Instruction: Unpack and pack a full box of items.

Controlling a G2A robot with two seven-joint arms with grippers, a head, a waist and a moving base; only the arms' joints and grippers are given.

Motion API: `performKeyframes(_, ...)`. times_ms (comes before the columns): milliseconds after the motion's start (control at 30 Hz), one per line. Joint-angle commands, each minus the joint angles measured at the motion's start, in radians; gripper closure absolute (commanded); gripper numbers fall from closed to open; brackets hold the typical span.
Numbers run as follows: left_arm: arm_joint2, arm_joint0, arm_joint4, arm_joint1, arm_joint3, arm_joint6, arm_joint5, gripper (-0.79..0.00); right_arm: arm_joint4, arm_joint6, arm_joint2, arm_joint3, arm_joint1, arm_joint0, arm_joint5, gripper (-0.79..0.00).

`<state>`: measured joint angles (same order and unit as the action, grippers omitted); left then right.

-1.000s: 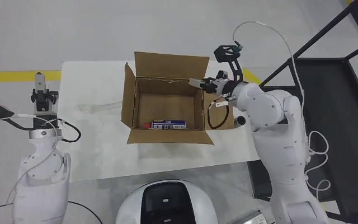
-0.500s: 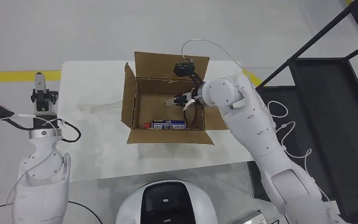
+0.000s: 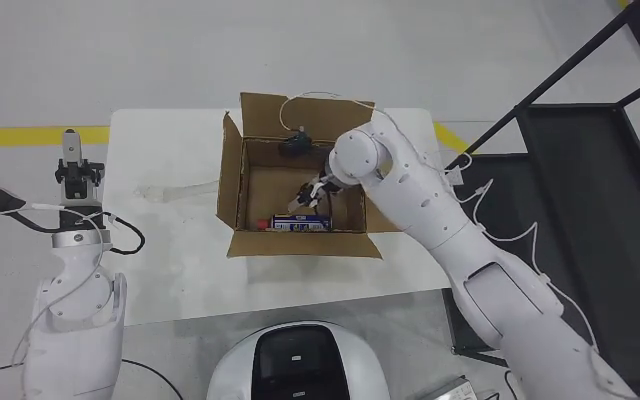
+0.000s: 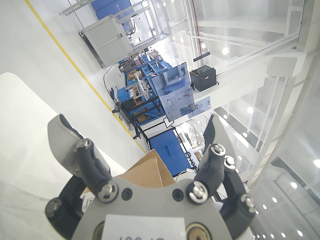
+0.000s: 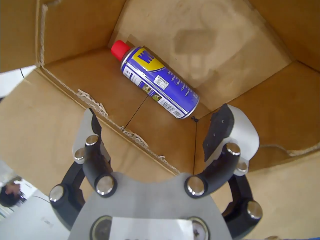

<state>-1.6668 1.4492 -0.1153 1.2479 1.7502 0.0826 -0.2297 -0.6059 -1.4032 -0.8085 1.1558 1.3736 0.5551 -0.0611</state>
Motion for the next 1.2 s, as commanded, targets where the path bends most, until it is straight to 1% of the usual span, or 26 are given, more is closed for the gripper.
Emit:
performKeyframes(0, 0.0, 0.0, 0.0, 0.0, 0.0, 0.0, 0.0, -0.785, -0.003, 0.012, 0.023, -0.018, 0.006, -0.006, -0.043, -0.785)
performKeyframes(133, 0.0, 0.0, 0.0, 0.0, 0.0, 0.0, 0.0, -0.785, -0.044, 0.05, 0.08, -0.053, 0.019, -0.017, -0.137, -0.785)
performKeyframes(267, 0.0, 0.0, 0.0, 0.0, 0.0, 0.0, 0.0, -0.785, -0.057, 0.069, 0.116, -0.088, 0.029, -0.03, -0.211, -0.785)
performKeyframes(400, 0.0, 0.0, 0.0, 0.0, 0.0, 0.0, 0.0, -0.785, -0.085, 0.088, 0.155, -0.131, 0.042, -0.044, -0.254, -0.785)
performKeyframes(700, 0.0, 0.0, 0.0, 0.0, 0.0, 0.0, 0.0, -0.785, -0.197, 0.193, 0.258, -0.256, 0.089, -0.07, -0.276, -0.785)
performKeyframes(900, 0.0, 0.0, 0.0, 0.0, 0.0, 0.0, 0.0, -0.785, -0.179, 0.188, 0.294, -0.319, 0.12, -0.084, -0.333, -0.782)
performKeyframes(1000, 0.0, 0.0, 0.0, 0.0, 0.0, 0.0, 0.0, -0.785, -0.179, 0.195, 0.307, -0.344, 0.133, -0.09, -0.335, -0.754)
performKeyframes(1100, 0.0, 0.0, 0.0, 0.0, 0.0, 0.0, 0.0, -0.785, -0.192, 0.21, 0.322, -0.371, 0.147, -0.093, -0.327, -0.708)
performKeyframes(1133, 0.0, 0.0, 0.0, 0.0, 0.0, 0.0, 0.0, -0.785, -0.188, 0.211, 0.324, -0.382, 0.152, -0.095, -0.32, -0.637)
performKeyframes(1167, 0.0, 0.0, 0.0, 0.0, 0.0, 0.0, 0.0, -0.785, -0.194, 0.216, 0.328, -0.389, 0.157, -0.099, -0.314, -0.606)
